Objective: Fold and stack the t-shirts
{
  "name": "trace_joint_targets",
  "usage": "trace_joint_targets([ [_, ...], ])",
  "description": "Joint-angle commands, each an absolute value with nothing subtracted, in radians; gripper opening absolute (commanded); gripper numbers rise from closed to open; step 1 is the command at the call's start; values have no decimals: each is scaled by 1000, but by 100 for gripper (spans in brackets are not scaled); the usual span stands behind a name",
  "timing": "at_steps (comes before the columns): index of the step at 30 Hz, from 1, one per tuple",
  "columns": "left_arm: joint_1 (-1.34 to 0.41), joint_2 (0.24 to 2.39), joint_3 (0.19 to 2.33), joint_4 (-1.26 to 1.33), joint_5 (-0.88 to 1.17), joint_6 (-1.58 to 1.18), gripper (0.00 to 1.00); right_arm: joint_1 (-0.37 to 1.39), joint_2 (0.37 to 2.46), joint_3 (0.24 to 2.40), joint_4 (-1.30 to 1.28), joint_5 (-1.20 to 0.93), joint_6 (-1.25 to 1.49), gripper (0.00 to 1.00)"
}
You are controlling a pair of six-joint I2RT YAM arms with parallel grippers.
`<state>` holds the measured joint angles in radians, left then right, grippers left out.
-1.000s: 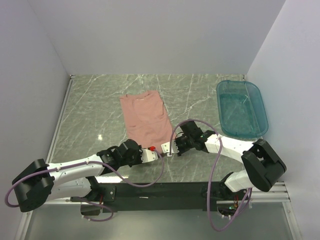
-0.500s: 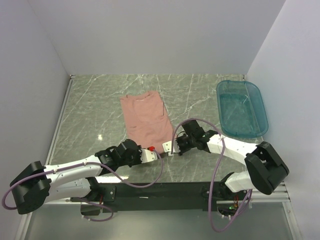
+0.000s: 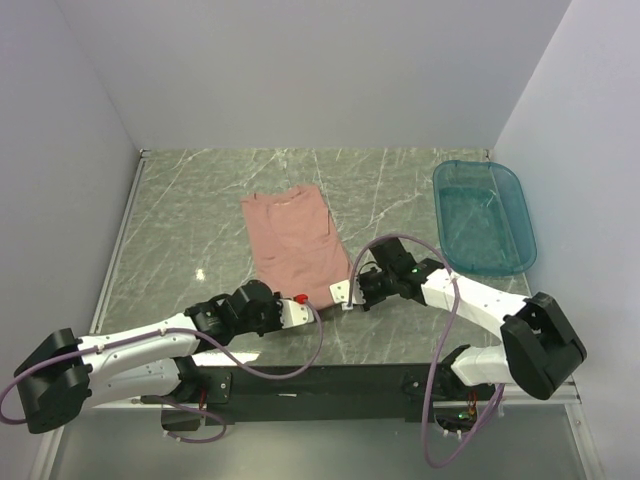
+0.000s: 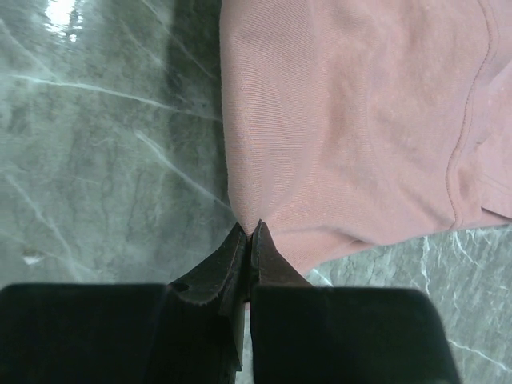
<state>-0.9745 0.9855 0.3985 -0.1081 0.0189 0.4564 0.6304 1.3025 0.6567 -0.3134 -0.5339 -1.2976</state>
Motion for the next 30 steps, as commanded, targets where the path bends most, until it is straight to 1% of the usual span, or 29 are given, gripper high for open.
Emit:
trace_joint_targets([
  [1, -989, 971, 414, -110, 58, 439, 0, 624, 1262, 707, -374, -580, -1299, 0],
  [6, -1017, 977, 420, -123, 63, 428, 0, 621, 1244, 707, -411, -581, -1307, 0],
  [19, -1163, 999, 428, -126, 32, 359, 1, 623, 1115, 660, -544, -566, -1338, 0],
  [30, -1175, 985, 426, -127, 25, 359, 1, 623, 1109, 661, -561, -575, -1327, 0],
])
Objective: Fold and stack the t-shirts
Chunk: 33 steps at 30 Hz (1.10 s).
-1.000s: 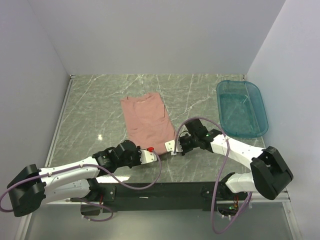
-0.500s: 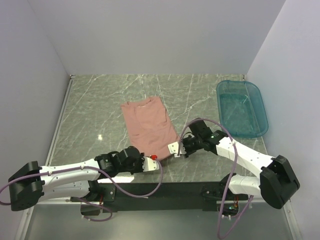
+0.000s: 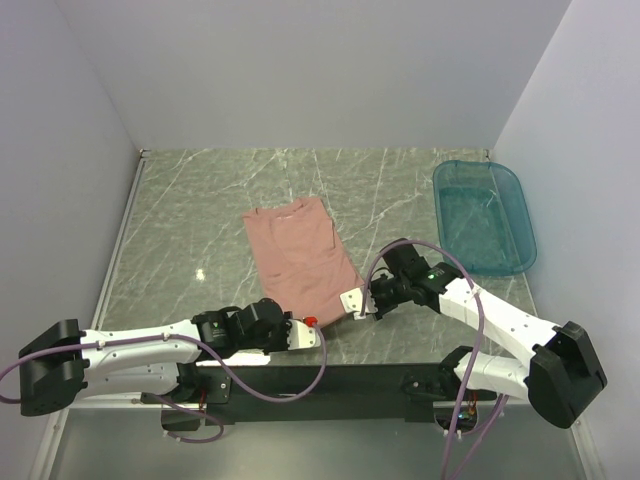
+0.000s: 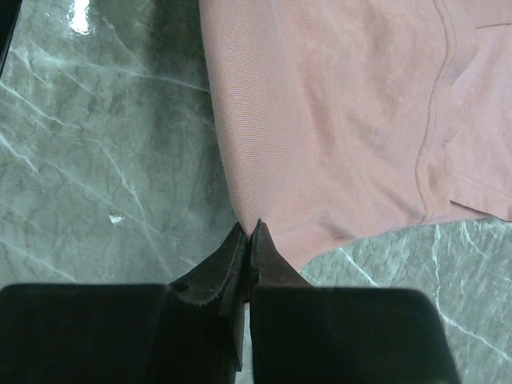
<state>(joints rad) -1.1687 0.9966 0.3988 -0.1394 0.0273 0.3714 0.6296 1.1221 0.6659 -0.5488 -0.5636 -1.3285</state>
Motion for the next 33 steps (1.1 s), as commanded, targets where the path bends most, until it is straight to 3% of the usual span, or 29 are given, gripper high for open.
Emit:
trace_joint_targets([
  [1, -1177, 988, 426, -127, 25, 359, 0, 623, 1111, 663, -558, -577, -1325, 0],
  [33, -1175, 968, 422, -112, 3, 394, 0, 624, 1149, 699, -557, -577, -1312, 0],
])
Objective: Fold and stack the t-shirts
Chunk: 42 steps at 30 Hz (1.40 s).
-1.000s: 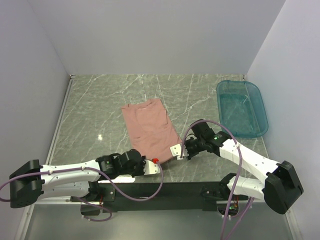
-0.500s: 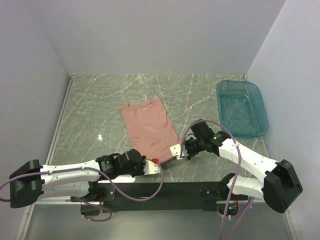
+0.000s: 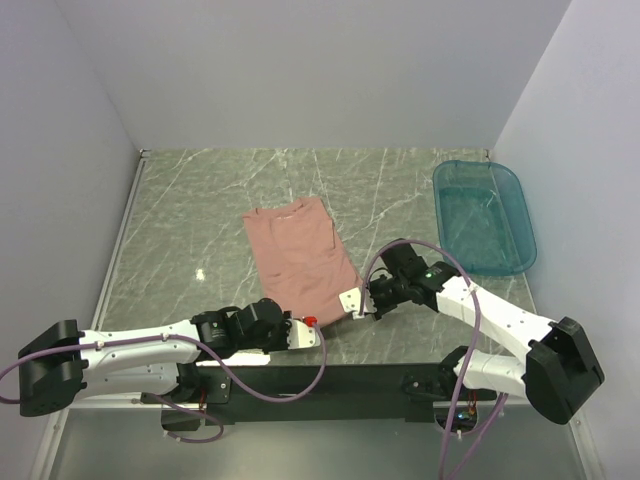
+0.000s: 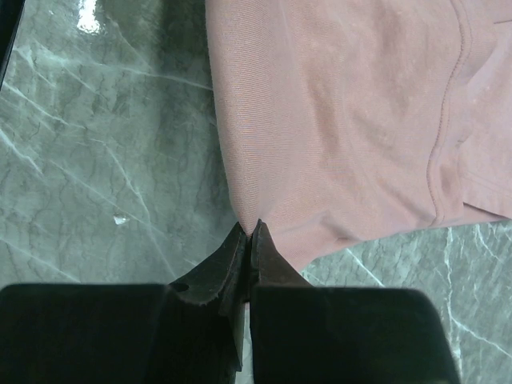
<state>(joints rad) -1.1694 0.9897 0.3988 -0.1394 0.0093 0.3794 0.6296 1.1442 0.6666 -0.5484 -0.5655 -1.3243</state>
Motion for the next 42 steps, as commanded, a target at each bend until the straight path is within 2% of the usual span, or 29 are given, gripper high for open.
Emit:
trace_joint_targets([
  [1, -1172, 962, 422, -110, 3, 397, 0, 624, 1150, 704, -563, -577, -1312, 0],
  [29, -908, 939, 460, -57, 138, 525, 0, 575, 1333, 940, -592, -588, -1302, 0],
  [42, -706, 1025, 514, -11, 265, 617, 0, 538, 1489, 1133, -643, -614, -1296, 0],
])
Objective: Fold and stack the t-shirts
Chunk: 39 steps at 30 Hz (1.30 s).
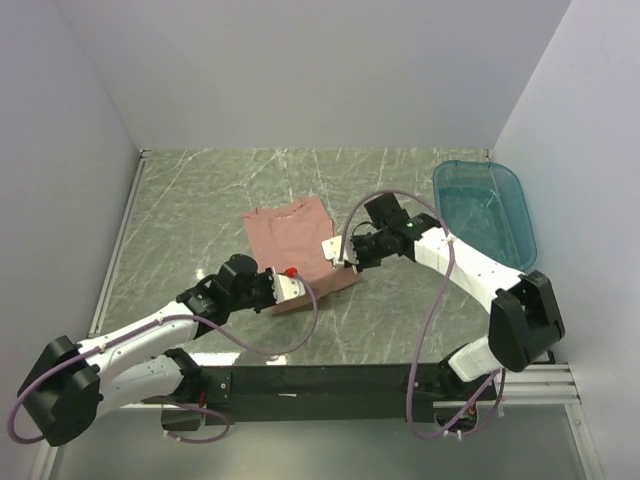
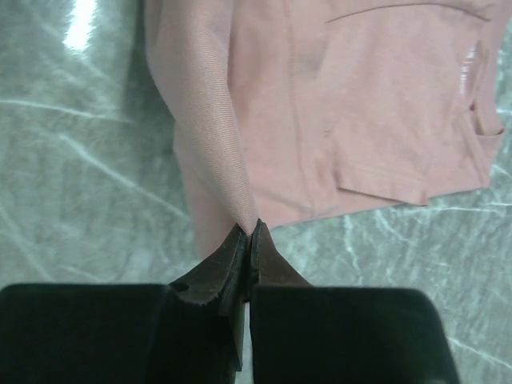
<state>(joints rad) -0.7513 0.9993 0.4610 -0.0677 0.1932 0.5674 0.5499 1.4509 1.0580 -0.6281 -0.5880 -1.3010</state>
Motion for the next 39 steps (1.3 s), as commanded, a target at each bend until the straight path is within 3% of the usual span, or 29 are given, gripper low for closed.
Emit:
trace_joint_targets([
  [1, -690, 1034, 517, -8, 271, 624, 0, 535, 1506, 1152, -646, -615, -1290, 0],
  [15, -448, 1247, 656, 127, 344, 718, 0, 508, 1819, 1540, -643, -609, -1178, 0],
  [39, -287, 1560, 821, 359, 241, 723, 0, 500, 2218, 2000, -499, -520, -882, 0],
])
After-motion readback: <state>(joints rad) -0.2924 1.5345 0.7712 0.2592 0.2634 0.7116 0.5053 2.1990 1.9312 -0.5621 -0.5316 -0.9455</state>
